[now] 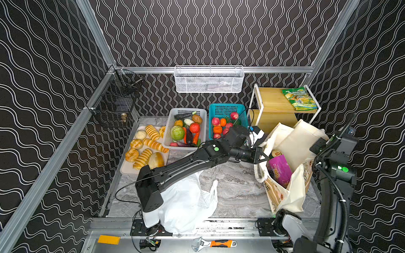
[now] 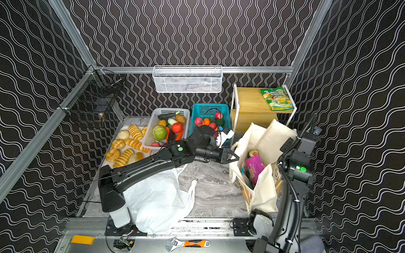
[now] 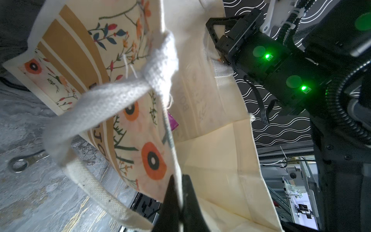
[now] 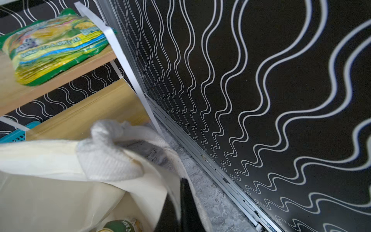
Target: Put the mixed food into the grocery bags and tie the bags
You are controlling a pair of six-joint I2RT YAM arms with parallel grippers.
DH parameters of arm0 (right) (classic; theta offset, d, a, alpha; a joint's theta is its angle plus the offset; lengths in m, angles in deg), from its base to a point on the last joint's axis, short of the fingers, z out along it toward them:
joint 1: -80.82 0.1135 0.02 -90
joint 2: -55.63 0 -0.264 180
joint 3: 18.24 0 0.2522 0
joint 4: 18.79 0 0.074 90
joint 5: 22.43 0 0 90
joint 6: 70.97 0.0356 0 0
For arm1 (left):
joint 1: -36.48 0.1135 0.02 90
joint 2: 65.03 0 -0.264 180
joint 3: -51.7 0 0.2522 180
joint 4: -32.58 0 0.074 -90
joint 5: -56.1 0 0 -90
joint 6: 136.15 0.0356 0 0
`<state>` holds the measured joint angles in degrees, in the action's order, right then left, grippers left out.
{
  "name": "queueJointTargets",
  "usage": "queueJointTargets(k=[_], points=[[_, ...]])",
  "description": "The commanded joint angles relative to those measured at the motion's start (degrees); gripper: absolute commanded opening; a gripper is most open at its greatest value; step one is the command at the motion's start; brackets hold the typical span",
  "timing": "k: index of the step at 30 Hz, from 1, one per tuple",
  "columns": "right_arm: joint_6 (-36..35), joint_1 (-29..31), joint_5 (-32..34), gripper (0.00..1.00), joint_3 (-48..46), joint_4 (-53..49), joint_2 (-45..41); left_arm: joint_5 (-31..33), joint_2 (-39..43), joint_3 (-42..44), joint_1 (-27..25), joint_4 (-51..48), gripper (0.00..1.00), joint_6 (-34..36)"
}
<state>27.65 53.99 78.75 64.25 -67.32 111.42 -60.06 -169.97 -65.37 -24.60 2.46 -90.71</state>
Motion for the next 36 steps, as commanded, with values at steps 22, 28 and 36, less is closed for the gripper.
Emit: queueJointTargets(k=[22, 28, 36], points=[[-2.19, -16.68, -15.41, 0.0, -2.35, 23.2, 9.76, -2.98, -24.9, -28.05, -4.57, 6.74, 0.0, -3.32], [-3.92, -16.76, -14.46, 0.0, -0.53, 22.63, 11.79, -2.75, -28.0, -30.82, -4.58, 8.25, 0.0, -5.04], [-3.63, -16.79, -13.38, 0.12, -2.96, 22.97, 11.22, -0.97, -29.47, -31.83, -4.49, 7.56, 0.0, -3.73]])
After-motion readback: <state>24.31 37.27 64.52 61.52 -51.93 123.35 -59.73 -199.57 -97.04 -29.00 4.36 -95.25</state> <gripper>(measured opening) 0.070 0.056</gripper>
